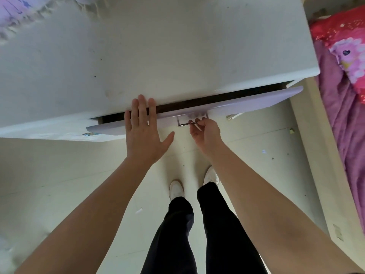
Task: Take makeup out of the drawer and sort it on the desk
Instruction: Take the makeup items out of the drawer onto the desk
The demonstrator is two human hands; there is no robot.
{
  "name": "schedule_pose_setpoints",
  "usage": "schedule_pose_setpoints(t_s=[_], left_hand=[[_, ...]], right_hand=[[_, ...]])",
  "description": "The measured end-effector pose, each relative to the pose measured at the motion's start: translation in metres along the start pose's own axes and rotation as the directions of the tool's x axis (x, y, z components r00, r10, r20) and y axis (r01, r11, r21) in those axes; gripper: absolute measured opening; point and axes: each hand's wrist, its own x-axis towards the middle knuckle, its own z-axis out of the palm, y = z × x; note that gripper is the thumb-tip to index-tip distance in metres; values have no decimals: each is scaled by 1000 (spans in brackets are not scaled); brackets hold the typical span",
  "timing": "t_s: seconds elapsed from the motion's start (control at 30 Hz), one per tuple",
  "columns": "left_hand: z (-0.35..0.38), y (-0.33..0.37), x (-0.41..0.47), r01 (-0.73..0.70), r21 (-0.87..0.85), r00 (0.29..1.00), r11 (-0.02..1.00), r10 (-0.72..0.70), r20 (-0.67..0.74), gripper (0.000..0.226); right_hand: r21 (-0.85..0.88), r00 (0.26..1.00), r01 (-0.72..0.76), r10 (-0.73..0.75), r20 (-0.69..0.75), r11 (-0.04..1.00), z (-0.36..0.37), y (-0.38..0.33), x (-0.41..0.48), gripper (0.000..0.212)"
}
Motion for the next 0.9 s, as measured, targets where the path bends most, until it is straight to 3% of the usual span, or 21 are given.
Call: schedule_pose_setpoints(t_s=[0.33,0.47,0.57,0.77,0.9], left_hand=[[4,-1,-11,-22,-108,1000,994,24,16,113],[21,-2,-37,-58,-93,998,994,61,32,76],[33,-2,-51,-150,-117,988,982,144,-54,49],[25,9,-67,-131,-213,991,968,125,-40,31],[20,8,-66,-112,-209,992,972,121,30,38]], right_hand=[[37,998,-14,16,-68,999,-46,28,-29,20],[53,997,-17,22,-80,998,-57,33,-35,20],[53,997,-26,30,-77,998,-66,37,-39,21],[6,998,-39,39,-39,999,-87,33,-47,29],[-34,999,-51,51,2,998,-87,35,-51,34]])
